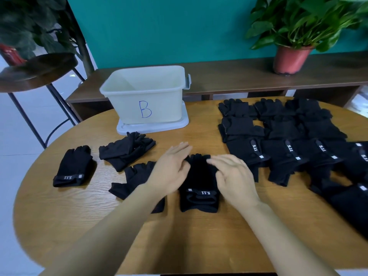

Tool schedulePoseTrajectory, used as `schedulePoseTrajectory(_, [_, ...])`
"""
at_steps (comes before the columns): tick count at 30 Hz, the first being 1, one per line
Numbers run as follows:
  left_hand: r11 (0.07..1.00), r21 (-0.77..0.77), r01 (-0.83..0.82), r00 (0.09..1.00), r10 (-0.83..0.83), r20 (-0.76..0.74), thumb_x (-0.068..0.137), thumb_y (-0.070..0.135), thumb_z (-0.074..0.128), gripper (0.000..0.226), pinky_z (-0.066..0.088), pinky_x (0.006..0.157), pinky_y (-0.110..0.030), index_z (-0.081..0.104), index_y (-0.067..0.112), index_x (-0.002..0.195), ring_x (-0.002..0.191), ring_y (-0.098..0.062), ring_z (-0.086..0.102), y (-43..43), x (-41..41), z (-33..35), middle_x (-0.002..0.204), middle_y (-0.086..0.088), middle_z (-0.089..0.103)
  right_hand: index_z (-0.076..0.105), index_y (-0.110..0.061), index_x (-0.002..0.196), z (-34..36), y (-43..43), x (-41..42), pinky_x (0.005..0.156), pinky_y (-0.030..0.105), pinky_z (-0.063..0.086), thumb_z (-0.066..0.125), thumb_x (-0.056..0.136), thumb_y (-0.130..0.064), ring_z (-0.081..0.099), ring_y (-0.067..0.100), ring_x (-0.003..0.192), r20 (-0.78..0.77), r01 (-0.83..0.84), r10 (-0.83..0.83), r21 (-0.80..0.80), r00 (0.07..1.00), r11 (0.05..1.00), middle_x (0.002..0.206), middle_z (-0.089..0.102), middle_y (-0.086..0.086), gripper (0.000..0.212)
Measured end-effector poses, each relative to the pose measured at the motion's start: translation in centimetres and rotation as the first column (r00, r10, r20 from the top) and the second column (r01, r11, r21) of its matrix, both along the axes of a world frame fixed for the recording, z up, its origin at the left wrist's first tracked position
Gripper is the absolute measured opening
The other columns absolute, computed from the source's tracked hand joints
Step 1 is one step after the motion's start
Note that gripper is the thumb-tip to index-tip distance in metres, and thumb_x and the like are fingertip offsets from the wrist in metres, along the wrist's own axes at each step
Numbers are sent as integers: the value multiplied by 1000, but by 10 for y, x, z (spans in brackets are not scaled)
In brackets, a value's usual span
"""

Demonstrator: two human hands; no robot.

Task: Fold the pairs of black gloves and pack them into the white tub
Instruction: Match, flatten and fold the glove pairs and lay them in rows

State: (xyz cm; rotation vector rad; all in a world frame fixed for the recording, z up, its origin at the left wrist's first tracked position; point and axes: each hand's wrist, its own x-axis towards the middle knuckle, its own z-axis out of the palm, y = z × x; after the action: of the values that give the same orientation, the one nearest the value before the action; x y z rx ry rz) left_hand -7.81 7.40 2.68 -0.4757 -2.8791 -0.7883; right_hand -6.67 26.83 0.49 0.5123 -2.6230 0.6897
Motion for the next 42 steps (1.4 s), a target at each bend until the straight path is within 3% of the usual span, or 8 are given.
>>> schedulePoseTrajectory(5, [987,-139,-84,977,109,182,106,14,28,57,-8,121,-28,6,8,158,153,-17,-8,31,-1,-35,167,-7,1,-6,-11,156,-9,-29,-9,122,32,-8,27,106,-22,-14,16,150,414,-113,-35,327,910,938,163,-15,7,61])
schedulePoseTrajectory(11, [933,-355,-61,983,118,140,84,60,-20,81,-20,118,-28,-15,17,153,149,-11,-22,21,9,-57,164,0,-15,-29,-14,147,-26,-22,-11,118,35,-19,-31,64,-51,-34,15,142,450,-121,-104,444,887,888,152,-40,3,91])
schedulePoseTrajectory(18, [861,-493,-125,964,222,143,69,71,-32,109,-24,117,-36,-12,7,155,150,-15,-21,19,6,-49,165,-6,-13,-31,-8,146,-28,-27,-9,120,39,-16,-33,64,-56,-32,19,143,464,-28,-224,476,857,879,154,-37,8,95])
schedulePoseTrajectory(22, [827,-528,-190,935,317,159,72,70,-26,106,-23,118,-41,-13,3,153,148,-18,-26,25,9,-47,165,-9,-11,-29,-5,145,-23,-27,-7,121,40,-15,-8,95,-62,-29,22,145,493,20,-305,502,815,864,156,-32,11,79])
schedulePoseTrajectory(29, [822,-409,-397,918,356,-175,95,62,-13,89,-12,121,-43,23,8,156,153,-24,1,0,35,-40,163,-15,17,-11,-6,154,-7,-21,1,122,39,-11,-14,91,-59,-19,24,149,421,52,-272,464,865,884,162,-15,14,82])
schedulePoseTrajectory(32, [962,-210,-174,955,112,-276,104,56,24,61,11,119,-41,52,17,142,143,-23,39,-7,50,-35,152,-6,45,23,-8,154,-3,-11,15,123,38,-2,-19,85,-61,5,24,152,276,108,-187,275,943,955,162,18,16,97])
schedulePoseTrajectory(35, [960,-267,77,966,-138,-217,88,62,51,52,22,105,-35,64,26,124,119,-11,55,-10,64,-29,127,10,63,50,-8,142,-4,-2,26,122,36,11,8,96,-58,34,23,144,144,59,-78,128,987,990,147,49,13,79])
schedulePoseTrajectory(42, [901,-409,141,976,-195,-93,66,38,58,50,29,86,-26,73,23,111,93,-12,63,-8,53,-29,95,12,73,25,-22,155,-6,11,54,117,19,-11,37,91,-54,13,4,148,303,-213,138,230,943,950,160,26,-6,72])
